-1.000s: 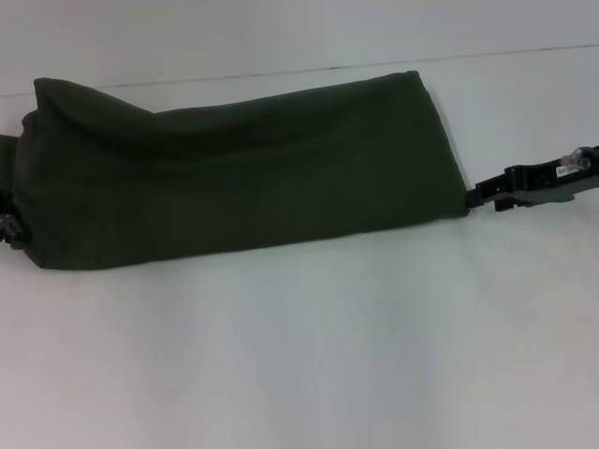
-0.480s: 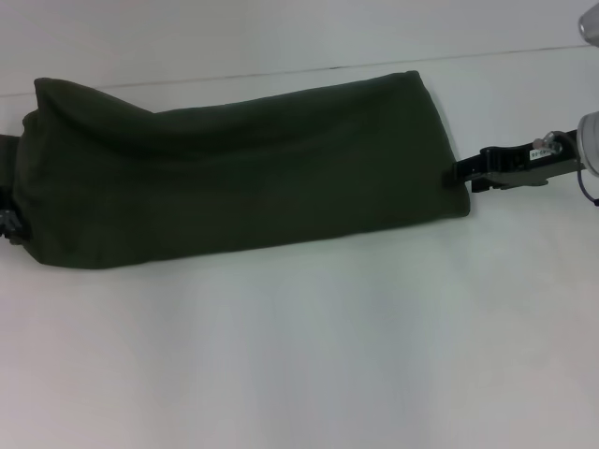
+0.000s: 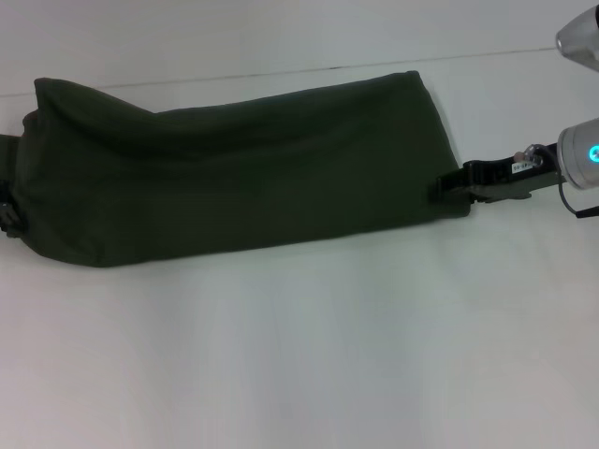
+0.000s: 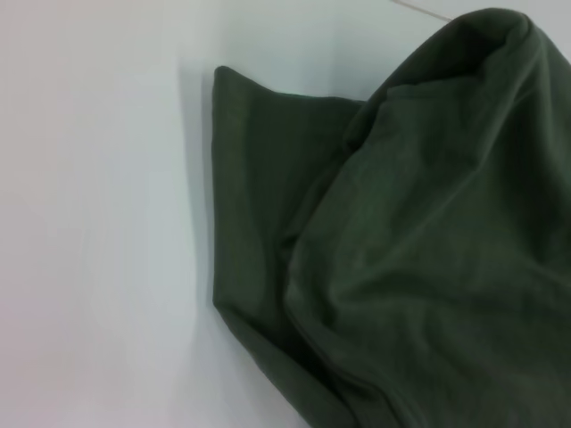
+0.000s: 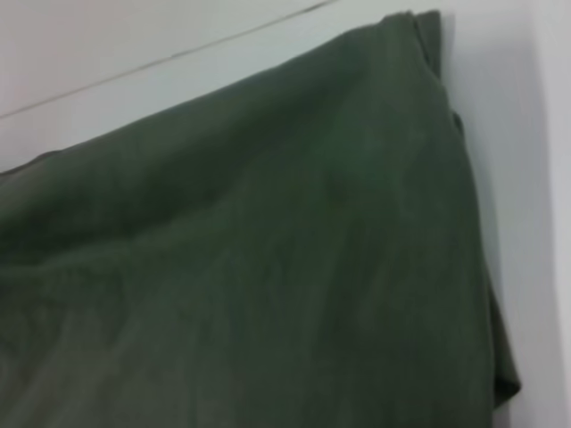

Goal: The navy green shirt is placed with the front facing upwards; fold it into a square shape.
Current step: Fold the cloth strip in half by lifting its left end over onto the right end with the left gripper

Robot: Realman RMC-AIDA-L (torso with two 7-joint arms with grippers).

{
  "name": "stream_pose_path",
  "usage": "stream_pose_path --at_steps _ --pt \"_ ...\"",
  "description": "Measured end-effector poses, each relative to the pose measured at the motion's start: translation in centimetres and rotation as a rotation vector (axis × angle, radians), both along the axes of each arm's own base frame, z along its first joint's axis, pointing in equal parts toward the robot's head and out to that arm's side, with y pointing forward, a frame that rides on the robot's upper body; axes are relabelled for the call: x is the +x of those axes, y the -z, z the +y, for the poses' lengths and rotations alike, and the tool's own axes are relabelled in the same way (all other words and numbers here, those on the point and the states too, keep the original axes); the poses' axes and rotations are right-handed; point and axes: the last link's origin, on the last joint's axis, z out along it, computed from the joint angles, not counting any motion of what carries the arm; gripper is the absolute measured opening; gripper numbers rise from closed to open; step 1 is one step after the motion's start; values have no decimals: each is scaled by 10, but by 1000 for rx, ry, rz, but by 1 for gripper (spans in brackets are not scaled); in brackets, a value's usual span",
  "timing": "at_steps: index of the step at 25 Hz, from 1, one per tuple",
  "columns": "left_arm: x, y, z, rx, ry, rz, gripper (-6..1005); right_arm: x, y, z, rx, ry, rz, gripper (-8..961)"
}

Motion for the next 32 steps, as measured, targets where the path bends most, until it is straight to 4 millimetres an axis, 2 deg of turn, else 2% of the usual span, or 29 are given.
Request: stream_pose_path --at_steps 16,18,24,29,32 --pt "2 6 -2 -16 2 -7 53 -10 9 -2 -30 -65 20 562" --pt "2 6 -2 -18 3 -7 53 -10 9 -2 -33 -64 17 335" --pt "1 4 -4 -25 -2 -8 54 -8 5 -2 -36 -57 11 137" --pt "1 4 -6 -55 1 8 56 -7 4 -5 -58 -55 4 14" --pt "2 2 -9 -88 1 9 56 -8 1 -8 -88 -60 6 15"
